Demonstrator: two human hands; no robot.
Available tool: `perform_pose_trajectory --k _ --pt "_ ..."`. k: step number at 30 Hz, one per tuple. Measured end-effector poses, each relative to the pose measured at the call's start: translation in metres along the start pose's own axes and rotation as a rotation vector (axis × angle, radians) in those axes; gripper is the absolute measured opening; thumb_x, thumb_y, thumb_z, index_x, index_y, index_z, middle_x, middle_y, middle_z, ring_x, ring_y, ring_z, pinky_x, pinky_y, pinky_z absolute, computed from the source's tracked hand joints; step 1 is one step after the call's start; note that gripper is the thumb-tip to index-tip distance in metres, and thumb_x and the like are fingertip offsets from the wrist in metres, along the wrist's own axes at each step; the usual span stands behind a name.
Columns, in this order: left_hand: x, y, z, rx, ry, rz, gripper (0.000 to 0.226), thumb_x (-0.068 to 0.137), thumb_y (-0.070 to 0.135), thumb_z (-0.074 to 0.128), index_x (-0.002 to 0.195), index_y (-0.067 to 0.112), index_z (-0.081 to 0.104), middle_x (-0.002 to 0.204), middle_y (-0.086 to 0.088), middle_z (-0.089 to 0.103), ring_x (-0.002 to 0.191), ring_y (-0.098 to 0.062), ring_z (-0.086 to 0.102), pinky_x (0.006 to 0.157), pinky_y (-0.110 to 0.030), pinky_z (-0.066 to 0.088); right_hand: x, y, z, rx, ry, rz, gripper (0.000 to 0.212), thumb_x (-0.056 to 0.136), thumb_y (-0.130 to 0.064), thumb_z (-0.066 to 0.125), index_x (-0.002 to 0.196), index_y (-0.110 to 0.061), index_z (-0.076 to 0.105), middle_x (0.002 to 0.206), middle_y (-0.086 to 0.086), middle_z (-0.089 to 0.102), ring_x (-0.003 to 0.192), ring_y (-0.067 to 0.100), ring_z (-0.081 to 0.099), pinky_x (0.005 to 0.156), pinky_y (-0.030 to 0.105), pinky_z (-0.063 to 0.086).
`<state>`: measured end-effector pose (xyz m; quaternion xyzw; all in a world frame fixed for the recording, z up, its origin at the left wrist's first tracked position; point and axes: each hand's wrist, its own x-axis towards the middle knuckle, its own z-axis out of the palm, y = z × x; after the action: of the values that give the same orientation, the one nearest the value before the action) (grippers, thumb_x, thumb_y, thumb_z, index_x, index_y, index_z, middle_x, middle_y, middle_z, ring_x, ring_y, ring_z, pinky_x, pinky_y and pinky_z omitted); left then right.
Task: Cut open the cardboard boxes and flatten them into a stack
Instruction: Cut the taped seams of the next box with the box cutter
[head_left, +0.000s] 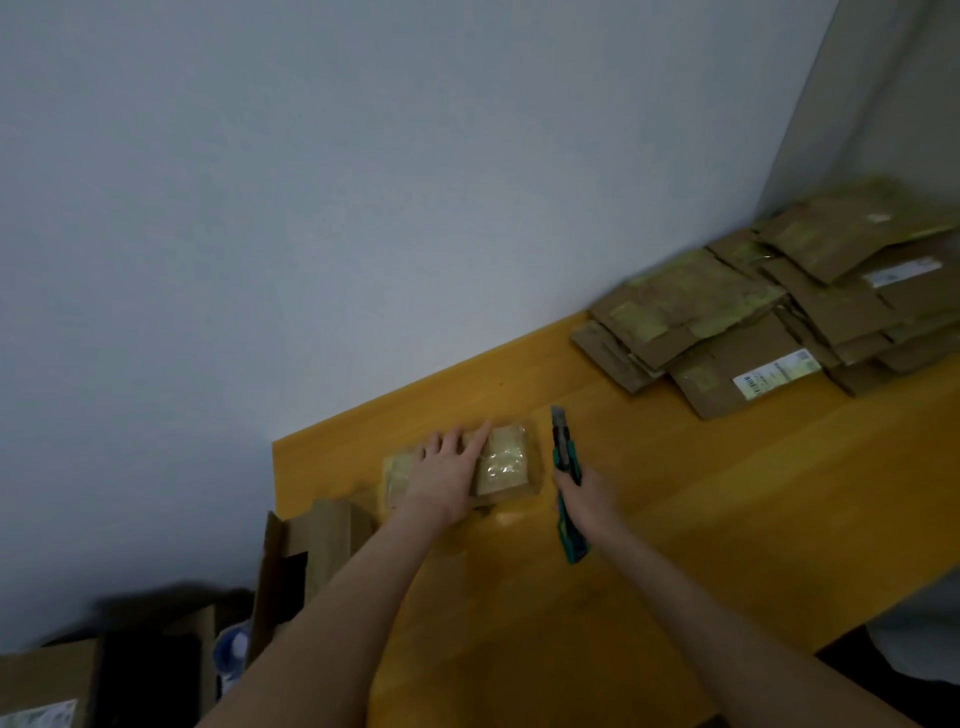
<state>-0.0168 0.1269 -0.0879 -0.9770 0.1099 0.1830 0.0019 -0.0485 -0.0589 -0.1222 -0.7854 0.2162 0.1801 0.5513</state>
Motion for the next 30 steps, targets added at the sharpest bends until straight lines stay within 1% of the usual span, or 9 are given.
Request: perform_pose_trajectory --k 2,5,10,13,16,20,23,27,30 --pt "-0.003 0.004 0.005 -0.049 0.02 -0.014 0.105 0.081 0.052 0.069 0.153 0.031 -0.004 0.159 -0.007 0.01 0.144 -0.039 0.012 0.118 -0.052 0.014 -0.009 -0.005 0.0 -0.037 -0.011 -0.04 0.026 0.1 -0.027 0.044 0.119 -0.01 0.05 0.081 0.001 0.055 0.068 0.013 0.053 0.056 0.024 0.041" --pt "0.0 0.001 0.005 -0.085 0.051 -0.003 0.102 0.079 0.05 0.07 0.154 0.029 0.003 0.156 -0.004 0.018 0.14 -0.035 0.021 0.116 -0.05 0.02 -0.022 -0.001 -0.011 -0.256 0.016 -0.124 0.026 0.097 -0.028 0.047 0.122 -0.019 0.049 0.086 -0.002 0.056 0.068 0.012 0.055 0.052 0.022 0.039" --pt "0.0 0.0 0.003 -0.094 0.072 -0.001 0.099 0.076 0.05 0.073 0.152 0.032 0.013 0.151 -0.001 0.028 0.135 -0.029 0.031 0.111 -0.044 0.031 -0.038 0.006 -0.028 -0.481 0.015 -0.274 0.045 0.096 -0.033 0.049 0.14 -0.034 0.04 0.085 -0.008 0.06 0.065 0.009 0.057 0.046 0.018 0.04" --pt "-0.001 0.001 0.006 -0.092 0.084 0.006 0.099 0.076 0.047 0.075 0.152 0.031 0.014 0.15 -0.001 0.03 0.135 -0.029 0.031 0.111 -0.044 0.031 -0.04 0.001 -0.029 -0.547 0.004 -0.314 0.052 0.096 -0.033 0.049 0.145 -0.038 0.033 0.094 -0.005 0.062 0.07 0.011 0.059 0.052 0.022 0.046" --pt "-0.004 0.004 0.006 -0.082 0.085 0.007 0.099 0.075 0.045 0.076 0.151 0.031 0.015 0.149 -0.001 0.03 0.135 -0.03 0.031 0.111 -0.045 0.028 -0.04 -0.003 -0.031 -0.583 -0.015 -0.328 0.055 0.096 -0.034 0.048 0.148 -0.038 0.028 0.103 -0.002 0.062 0.077 0.015 0.06 0.059 0.028 0.05" --pt "-0.005 0.005 0.008 -0.098 0.087 0.006 0.099 0.076 0.042 0.077 0.152 0.03 0.015 0.15 -0.002 0.03 0.135 -0.031 0.03 0.113 -0.046 0.027 -0.035 -0.007 -0.032 -0.596 -0.027 -0.308 0.057 0.096 -0.036 0.048 0.149 -0.036 0.027 0.099 -0.003 0.062 0.078 0.015 0.06 0.06 0.029 0.048" --pt "-0.005 0.004 0.01 -0.102 0.091 0.004 0.098 0.077 0.043 0.076 0.152 0.03 0.015 0.15 -0.002 0.03 0.135 -0.031 0.03 0.114 -0.045 0.027 -0.031 -0.009 -0.037 -0.549 -0.085 -0.295 0.057 0.096 -0.034 0.051 0.148 -0.035 0.03 0.105 -0.004 0.06 0.082 0.015 0.059 0.064 0.029 0.048" --pt "-0.003 0.004 0.01 -0.106 0.083 0.0 0.096 0.08 0.043 0.073 0.153 0.029 0.013 0.151 -0.003 0.029 0.136 -0.032 0.029 0.115 -0.046 0.027 -0.031 -0.007 -0.045 -0.546 -0.162 -0.287 0.057 0.095 -0.033 0.053 0.148 -0.035 0.031 0.097 -0.01 0.055 0.077 0.011 0.055 0.06 0.024 0.043" --pt "-0.003 0.006 0.011 -0.097 0.084 0.008 0.094 0.081 0.042 0.072 0.153 0.029 0.013 0.152 -0.003 0.029 0.136 -0.031 0.029 0.115 -0.046 0.027 -0.032 -0.004 -0.046 -0.548 -0.174 -0.288 0.058 0.095 -0.031 0.052 0.149 -0.033 0.03 0.101 -0.008 0.055 0.081 0.014 0.058 0.065 0.027 0.047"
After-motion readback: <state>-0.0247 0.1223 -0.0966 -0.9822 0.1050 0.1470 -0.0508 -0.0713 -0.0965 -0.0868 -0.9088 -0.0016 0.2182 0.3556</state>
